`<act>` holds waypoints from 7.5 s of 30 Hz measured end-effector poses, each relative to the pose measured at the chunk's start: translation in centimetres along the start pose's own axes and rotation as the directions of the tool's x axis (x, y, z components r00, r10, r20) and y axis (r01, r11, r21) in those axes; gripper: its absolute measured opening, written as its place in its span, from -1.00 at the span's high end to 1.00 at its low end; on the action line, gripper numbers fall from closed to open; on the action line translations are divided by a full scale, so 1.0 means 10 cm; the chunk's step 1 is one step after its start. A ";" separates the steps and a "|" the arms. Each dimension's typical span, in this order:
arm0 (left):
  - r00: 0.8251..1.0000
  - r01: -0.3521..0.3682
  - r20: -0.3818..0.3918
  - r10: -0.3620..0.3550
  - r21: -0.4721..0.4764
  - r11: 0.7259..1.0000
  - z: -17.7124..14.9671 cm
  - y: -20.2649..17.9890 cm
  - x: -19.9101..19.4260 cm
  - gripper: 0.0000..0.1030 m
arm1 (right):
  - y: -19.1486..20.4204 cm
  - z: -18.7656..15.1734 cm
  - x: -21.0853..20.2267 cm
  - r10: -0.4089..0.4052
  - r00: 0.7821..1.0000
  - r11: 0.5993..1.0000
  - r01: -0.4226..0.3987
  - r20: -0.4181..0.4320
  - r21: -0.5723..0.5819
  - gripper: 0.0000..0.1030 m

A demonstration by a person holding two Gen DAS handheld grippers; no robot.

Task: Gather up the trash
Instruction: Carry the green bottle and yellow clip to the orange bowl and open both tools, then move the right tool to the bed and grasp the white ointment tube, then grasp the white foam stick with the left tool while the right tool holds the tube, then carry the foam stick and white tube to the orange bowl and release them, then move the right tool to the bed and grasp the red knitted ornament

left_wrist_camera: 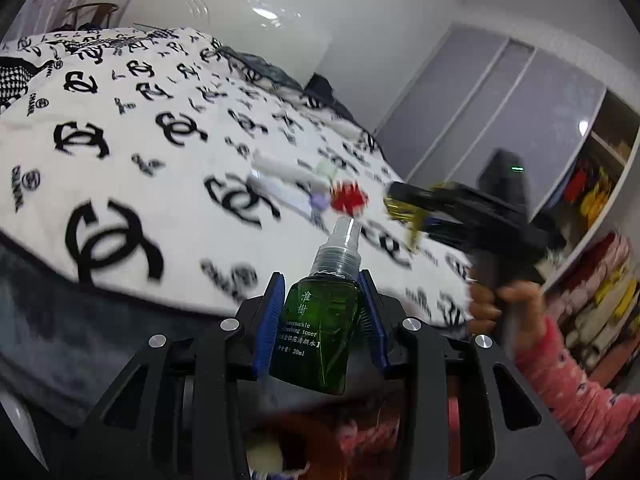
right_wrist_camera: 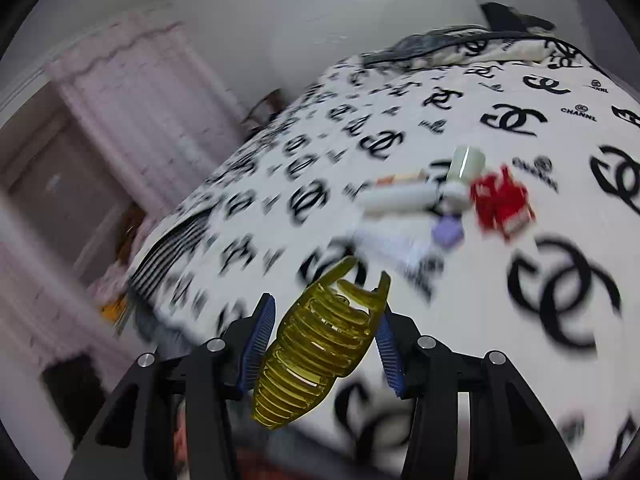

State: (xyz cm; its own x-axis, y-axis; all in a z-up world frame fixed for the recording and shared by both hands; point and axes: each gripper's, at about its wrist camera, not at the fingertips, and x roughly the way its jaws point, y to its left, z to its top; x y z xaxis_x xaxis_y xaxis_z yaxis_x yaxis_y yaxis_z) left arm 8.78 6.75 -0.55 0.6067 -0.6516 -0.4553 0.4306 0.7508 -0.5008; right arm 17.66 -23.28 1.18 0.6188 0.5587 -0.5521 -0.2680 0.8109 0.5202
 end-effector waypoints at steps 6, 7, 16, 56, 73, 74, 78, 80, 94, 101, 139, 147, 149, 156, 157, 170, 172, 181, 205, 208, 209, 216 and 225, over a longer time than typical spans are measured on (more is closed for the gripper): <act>0.989 0.001 -0.150 0.006 0.048 0.999 -0.68 -0.22 0.09 0.28 | -0.03 -1.09 -0.50 0.049 0.995 0.999 -0.050 -0.084 -0.018 0.06; 0.983 -0.002 -0.186 0.010 0.044 0.999 -0.83 -0.22 0.15 0.28 | -0.06 -1.30 -0.50 0.042 0.993 0.999 -0.044 -0.109 -0.013 0.06; 0.841 -0.140 -0.533 0.093 -0.048 0.989 -2.09 0.16 1.04 0.28 | -0.75 -2.69 0.13 0.004 0.934 0.986 0.055 -0.357 0.156 0.06; 0.739 -0.436 -0.538 0.406 0.078 0.896 -2.20 0.18 1.34 -0.46 | -0.96 -2.83 0.22 -0.176 0.921 0.949 0.252 -0.347 0.188 -0.57; 0.848 -0.498 -0.194 0.493 0.025 0.867 -1.25 -0.07 0.37 -0.52 | 0.28 -0.33 0.55 -0.145 0.987 0.922 0.110 -0.066 -0.372 -0.69; 0.850 -0.496 -0.195 0.490 0.021 0.868 -1.24 -0.06 0.36 -0.52 | 0.28 -0.12 0.78 -0.148 0.985 0.920 0.106 -0.083 -0.376 -0.69; 0.855 -0.489 -0.198 0.479 0.001 0.872 -1.15 0.04 0.34 -0.52 | 0.23 0.39 1.45 -0.242 0.963 0.887 0.170 -0.117 -0.429 -0.67; 0.856 -0.489 -0.194 0.479 -0.007 0.872 -1.10 0.07 0.30 -0.52 | 0.14 0.57 1.72 -0.295 0.946 0.875 0.210 -0.136 -0.435 -0.51; 0.864 -0.487 -0.198 0.464 -0.088 0.869 -0.88 0.31 0.14 -0.52 | -0.17 0.65 2.20 -0.407 0.894 0.870 0.319 -0.185 -0.375 0.39; 0.853 -0.509 -0.177 0.490 -0.080 0.857 -0.86 0.24 0.04 -0.52 | -0.10 0.55 1.41 -0.220 0.971 0.958 0.197 -0.092 -0.209 0.48; 0.760 -0.165 -0.320 0.565 0.747 0.644 1.41 -0.08 3.48 -0.02 | -1.09 -0.83 -1.05 0.032 0.991 0.999 -0.034 0.130 0.016 0.47; 0.843 -0.223 -0.292 0.452 0.576 0.786 1.52 -0.20 2.76 0.20 | -0.88 -0.92 -1.08 0.041 0.991 0.999 -0.041 0.130 -0.003 0.47; 0.874 -0.201 -0.279 0.398 0.538 0.819 1.49 -0.29 2.46 0.20 | -0.80 -0.96 -1.10 0.047 0.991 0.999 -0.045 0.126 -0.013 0.47; 0.931 -0.125 -0.245 0.270 0.481 0.868 0.96 -0.67 1.36 0.21 | -0.44 -1.19 -1.13 0.047 0.995 0.998 -0.042 0.090 -0.057 0.47; 0.935 -0.111 -0.246 0.255 0.480 0.870 0.81 -0.73 1.19 0.21 | -0.40 -1.24 -1.12 0.046 0.996 0.997 -0.041 0.081 -0.062 0.47; 0.829 -0.081 -0.537 0.158 0.164 0.983 -1.48 -0.22 0.92 0.21 | -0.34 -2.25 -0.59 -0.021 0.985 1.000 0.023 -0.174 0.010 0.47; 0.771 -0.139 -0.603 0.203 0.152 0.979 -1.80 -0.09 1.12 0.21 | -0.43 -2.47 -0.37 -0.045 0.967 0.998 0.056 -0.252 0.034 0.47; 0.531 -0.349 -0.808 0.254 0.065 0.935 -2.65 0.46 1.95 0.17 | -0.97 -3.18 0.62 -0.101 0.841 0.968 0.207 -0.532 0.144 0.44; 0.681 -0.395 -0.640 0.356 0.088 0.915 -2.30 0.14 1.36 -0.35 | -0.77 -2.89 0.23 -0.250 0.891 0.954 0.294 -0.378 0.061 -0.24; 0.743 -0.376 -0.546 0.388 0.139 0.916 -2.05 -0.13 1.09 -0.35 | -0.56 -2.67 -0.03 -0.280 0.915 0.957 0.290 -0.292 -0.010 -0.38; 0.762 -0.377 -0.507 0.403 0.158 0.913 -1.96 -0.21 1.00 -0.37 | -0.46 -2.55 -0.15 -0.297 0.924 0.954 0.295 -0.243 -0.047 -0.41; 0.844 -0.419 -0.247 0.476 0.252 0.873 -1.39 -0.66 0.59 -0.59 | -0.13 -1.67 -0.62 -0.328 0.945 0.932 0.327 0.024 -0.155 -0.77; 0.860 -0.436 -0.186 0.474 0.213 0.874 -1.02 -0.59 0.53 -0.62 | -0.53 -0.01 0.00 -0.447 0.891 0.872 0.454 0.079 -0.184 -0.79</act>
State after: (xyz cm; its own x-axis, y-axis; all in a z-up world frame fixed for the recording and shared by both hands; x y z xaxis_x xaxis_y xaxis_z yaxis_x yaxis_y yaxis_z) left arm 2.67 -2.22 -7.56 0.6019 -0.2245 -0.7664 0.2544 0.9636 -0.0825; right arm 19.05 -27.51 -1.62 0.7296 0.1213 -0.6730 -0.0883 0.9926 0.0832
